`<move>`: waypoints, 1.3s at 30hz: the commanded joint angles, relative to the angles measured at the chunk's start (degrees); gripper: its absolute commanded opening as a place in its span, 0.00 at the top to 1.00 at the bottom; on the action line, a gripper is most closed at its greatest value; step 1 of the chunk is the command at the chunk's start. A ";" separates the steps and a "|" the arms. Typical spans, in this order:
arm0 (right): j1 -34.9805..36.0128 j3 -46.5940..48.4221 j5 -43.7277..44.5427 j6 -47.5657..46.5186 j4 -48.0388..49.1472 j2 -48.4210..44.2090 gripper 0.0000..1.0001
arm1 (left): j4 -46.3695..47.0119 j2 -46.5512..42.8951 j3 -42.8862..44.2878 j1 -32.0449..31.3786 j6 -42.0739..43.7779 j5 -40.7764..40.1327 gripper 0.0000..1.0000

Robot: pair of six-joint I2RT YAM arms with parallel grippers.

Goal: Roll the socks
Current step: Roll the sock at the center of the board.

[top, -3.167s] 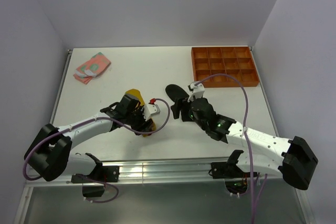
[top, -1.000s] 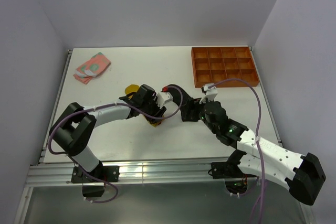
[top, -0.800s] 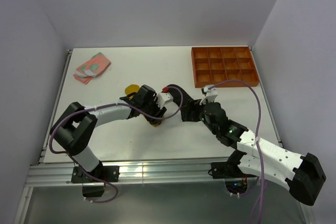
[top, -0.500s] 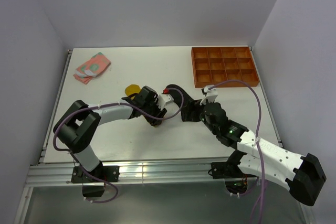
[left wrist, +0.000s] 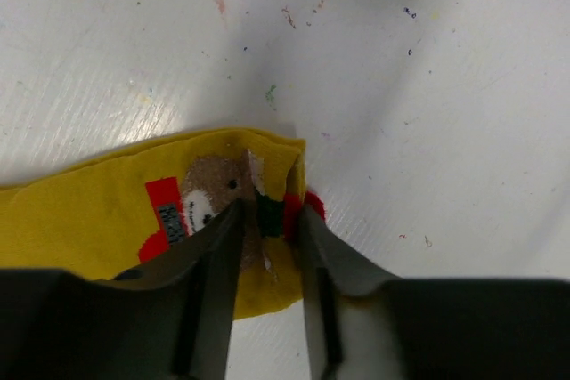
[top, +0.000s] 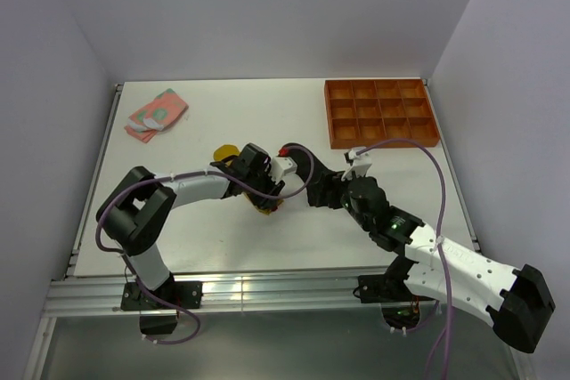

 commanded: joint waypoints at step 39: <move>10.99 19.15 -22.32 -16.49 19.16 41.09 0.25 | -63.63 18.73 18.84 22.49 51.66 45.50 1.00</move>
